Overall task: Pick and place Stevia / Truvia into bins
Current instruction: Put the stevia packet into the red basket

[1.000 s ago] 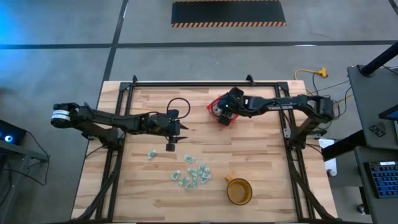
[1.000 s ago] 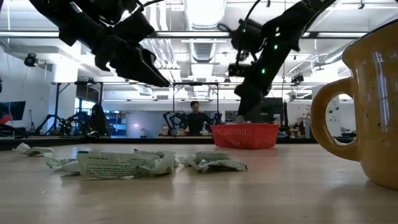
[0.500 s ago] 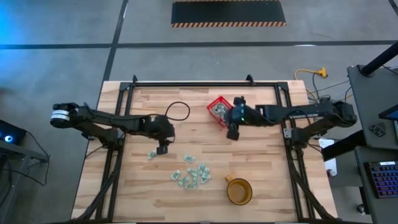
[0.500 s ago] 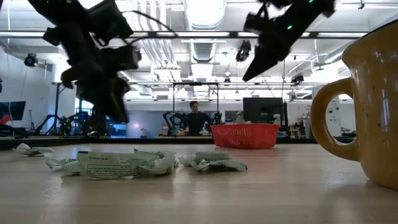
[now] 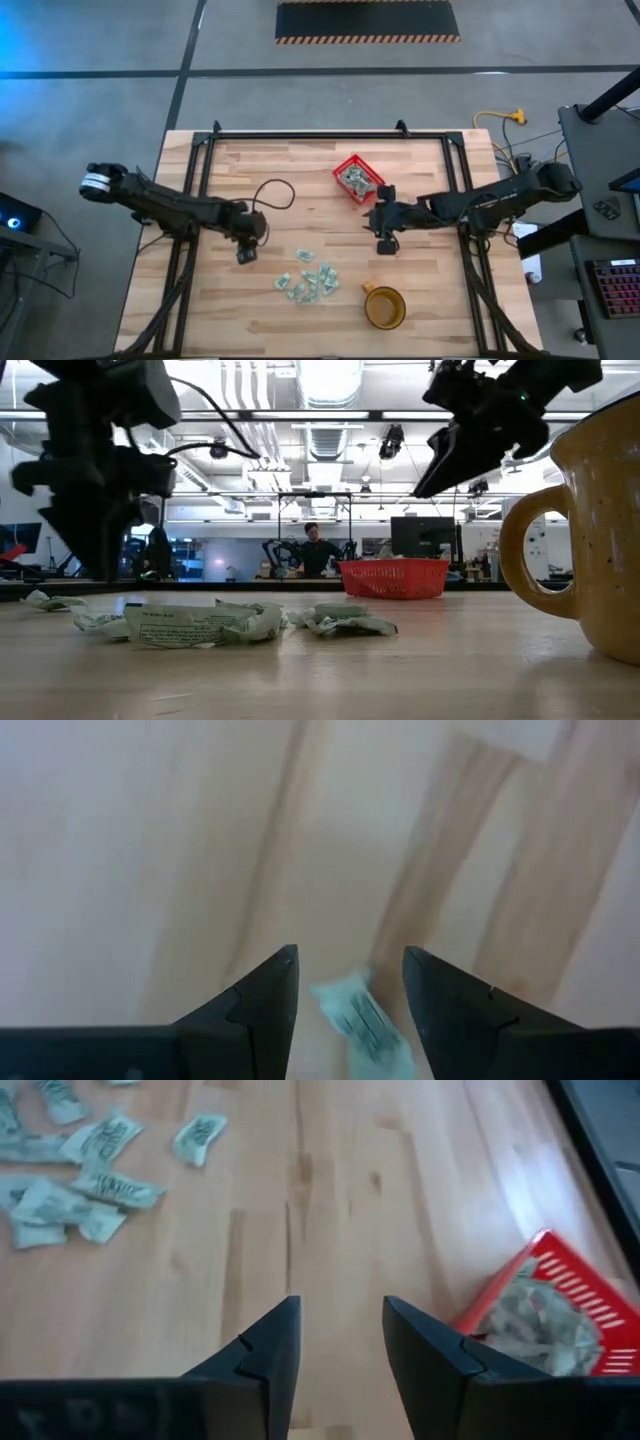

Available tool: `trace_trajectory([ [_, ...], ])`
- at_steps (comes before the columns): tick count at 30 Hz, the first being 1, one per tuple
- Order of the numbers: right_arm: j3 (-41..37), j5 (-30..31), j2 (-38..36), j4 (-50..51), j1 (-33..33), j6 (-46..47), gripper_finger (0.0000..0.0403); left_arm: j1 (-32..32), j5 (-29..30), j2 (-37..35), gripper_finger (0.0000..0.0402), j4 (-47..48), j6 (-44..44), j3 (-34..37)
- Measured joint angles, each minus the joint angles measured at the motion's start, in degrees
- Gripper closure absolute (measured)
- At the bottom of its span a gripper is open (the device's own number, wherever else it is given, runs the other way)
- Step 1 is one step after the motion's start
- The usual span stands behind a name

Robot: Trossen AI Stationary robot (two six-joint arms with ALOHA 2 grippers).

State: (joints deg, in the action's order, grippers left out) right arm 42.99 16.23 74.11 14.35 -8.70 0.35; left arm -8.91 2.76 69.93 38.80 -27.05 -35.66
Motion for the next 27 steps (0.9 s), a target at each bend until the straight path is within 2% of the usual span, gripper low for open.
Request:
trace_trajectory([
  [9, -2.74, -0.03, -0.01, -3.88, -0.18, 2.34, 0.0267, -3.67, -0.81, -0.71, 0.0237, 4.20, -8.64, -0.04],
  [27, -5.01, -0.43, -0.01, -6.23, -0.44, 4.32, 0.0269, -3.68, -0.66, 6.68, 0.0239, 3.83, -8.62, 0.04],
])
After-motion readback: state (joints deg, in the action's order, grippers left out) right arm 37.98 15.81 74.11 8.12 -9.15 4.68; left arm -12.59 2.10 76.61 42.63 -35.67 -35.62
